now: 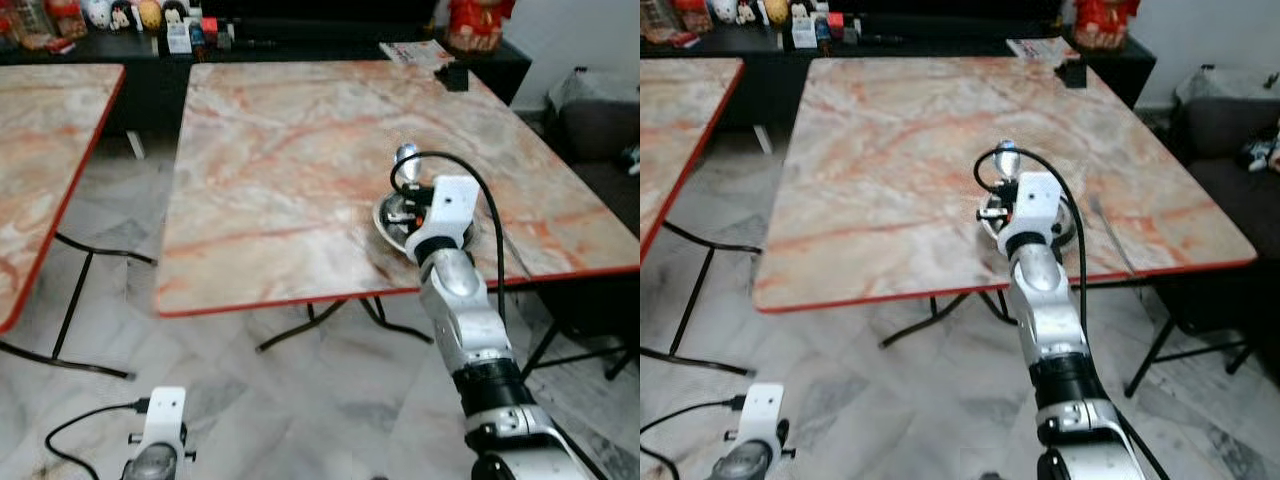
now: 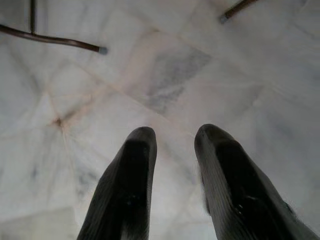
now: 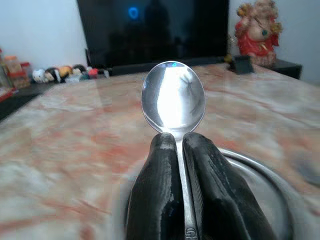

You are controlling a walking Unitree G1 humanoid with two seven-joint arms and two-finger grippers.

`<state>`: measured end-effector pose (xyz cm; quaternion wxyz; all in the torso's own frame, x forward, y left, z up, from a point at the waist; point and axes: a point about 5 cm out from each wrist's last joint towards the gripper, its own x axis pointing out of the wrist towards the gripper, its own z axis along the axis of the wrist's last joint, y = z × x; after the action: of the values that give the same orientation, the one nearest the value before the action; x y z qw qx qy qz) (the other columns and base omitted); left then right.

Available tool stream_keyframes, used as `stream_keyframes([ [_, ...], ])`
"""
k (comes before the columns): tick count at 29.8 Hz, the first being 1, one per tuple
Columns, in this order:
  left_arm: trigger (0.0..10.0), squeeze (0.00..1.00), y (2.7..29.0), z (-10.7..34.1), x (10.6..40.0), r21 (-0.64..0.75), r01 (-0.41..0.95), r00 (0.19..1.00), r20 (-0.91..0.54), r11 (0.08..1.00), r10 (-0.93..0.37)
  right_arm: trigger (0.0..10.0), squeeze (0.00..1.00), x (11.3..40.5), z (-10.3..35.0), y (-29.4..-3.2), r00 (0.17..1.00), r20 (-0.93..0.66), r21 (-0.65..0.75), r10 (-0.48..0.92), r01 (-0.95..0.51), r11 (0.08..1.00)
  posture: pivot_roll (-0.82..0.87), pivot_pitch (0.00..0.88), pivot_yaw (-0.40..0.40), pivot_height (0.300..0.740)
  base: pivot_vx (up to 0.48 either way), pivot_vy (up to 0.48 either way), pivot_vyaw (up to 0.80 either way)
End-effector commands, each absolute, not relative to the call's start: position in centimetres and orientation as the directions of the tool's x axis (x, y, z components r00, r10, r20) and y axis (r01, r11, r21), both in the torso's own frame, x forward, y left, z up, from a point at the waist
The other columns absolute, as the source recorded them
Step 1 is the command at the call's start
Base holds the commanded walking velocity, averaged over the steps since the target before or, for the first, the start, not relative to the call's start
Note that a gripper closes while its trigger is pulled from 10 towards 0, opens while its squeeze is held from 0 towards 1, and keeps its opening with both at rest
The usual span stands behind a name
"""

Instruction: Setting the table

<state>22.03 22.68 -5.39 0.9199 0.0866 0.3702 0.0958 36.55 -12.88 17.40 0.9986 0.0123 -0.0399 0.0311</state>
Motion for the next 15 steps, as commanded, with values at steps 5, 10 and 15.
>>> stream_keyframes([
  [5,10.0,0.00,22.34,-6.00,21.21,0.223,-0.102,0.688,-0.688,0.969,0.231,10.0,0.00,36.46,17.85,-12.83,0.991,0.104,-0.028,0.079,-0.076,0.997,0.01,0.142,-0.018,0.740,0.209,-0.404,0.00],
  [10,10.0,0.00,22.34,-5.99,21.22,0.224,-0.103,0.689,-0.687,0.969,0.231,10.0,0.00,36.39,17.66,-12.69,0.991,0.100,-0.037,0.089,-0.086,0.996,0.01,0.141,-0.019,0.740,0.277,-0.388,0.45],
  [15,10.0,0.00,22.29,-5.98,21.25,0.223,-0.103,0.691,-0.685,0.969,0.231,10.0,0.00,36.31,17.64,-12.82,0.992,0.098,-0.015,0.078,-0.077,0.997,0.01,0.142,-0.018,0.740,0.283,-0.383,0.24],
])
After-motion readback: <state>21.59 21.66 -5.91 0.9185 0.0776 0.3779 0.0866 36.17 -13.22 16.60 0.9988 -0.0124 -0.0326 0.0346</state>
